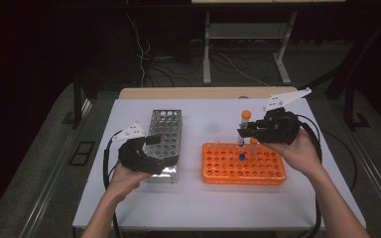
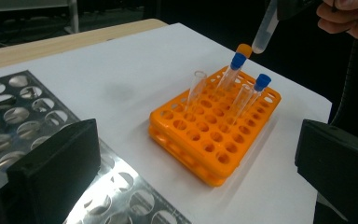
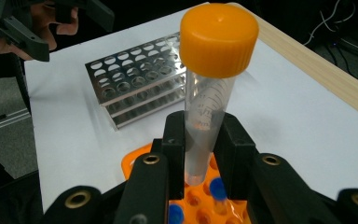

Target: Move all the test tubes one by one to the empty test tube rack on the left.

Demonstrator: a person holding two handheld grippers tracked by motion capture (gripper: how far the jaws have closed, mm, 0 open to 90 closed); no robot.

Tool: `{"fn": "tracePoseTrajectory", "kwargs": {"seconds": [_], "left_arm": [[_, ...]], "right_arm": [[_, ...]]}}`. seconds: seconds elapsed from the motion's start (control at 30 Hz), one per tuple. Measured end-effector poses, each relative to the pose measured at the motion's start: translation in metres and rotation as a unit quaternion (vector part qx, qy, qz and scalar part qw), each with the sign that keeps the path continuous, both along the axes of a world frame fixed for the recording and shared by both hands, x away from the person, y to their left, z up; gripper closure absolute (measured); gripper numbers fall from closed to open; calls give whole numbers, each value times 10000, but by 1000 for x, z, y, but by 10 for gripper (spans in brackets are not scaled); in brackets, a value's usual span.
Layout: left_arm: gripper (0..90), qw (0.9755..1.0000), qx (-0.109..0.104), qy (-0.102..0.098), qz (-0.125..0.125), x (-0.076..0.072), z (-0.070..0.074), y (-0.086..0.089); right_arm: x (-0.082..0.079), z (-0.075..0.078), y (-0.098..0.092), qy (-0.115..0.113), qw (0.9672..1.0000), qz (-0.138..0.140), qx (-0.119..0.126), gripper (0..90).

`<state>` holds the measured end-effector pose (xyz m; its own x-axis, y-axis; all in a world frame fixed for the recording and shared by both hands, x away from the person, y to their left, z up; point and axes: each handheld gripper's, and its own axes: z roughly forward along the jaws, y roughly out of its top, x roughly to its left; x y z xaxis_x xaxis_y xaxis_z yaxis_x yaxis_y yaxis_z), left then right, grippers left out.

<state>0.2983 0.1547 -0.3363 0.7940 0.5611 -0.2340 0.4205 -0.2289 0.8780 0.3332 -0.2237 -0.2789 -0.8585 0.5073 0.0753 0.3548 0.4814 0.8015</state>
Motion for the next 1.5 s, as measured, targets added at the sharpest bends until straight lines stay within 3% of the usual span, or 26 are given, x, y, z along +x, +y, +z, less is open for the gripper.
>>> {"fn": "tracePoseTrajectory", "kwargs": {"seconds": [0.63, 1.13, 1.5], "left_arm": [[0, 9989, 261, -88, -375, 21, 33, -29], [4, 9983, 263, -28, -517, 39, 47, -51], [166, 9970, 295, 2, -717, 47, 57, -57]], "right_arm": [[16, 1, 52, 91, 9989, 448, -28, 740], [19, -5, 86, 91, 9968, 795, -56, 740], [19, -12, 105, 128, 9947, 1010, -110, 740]]}}
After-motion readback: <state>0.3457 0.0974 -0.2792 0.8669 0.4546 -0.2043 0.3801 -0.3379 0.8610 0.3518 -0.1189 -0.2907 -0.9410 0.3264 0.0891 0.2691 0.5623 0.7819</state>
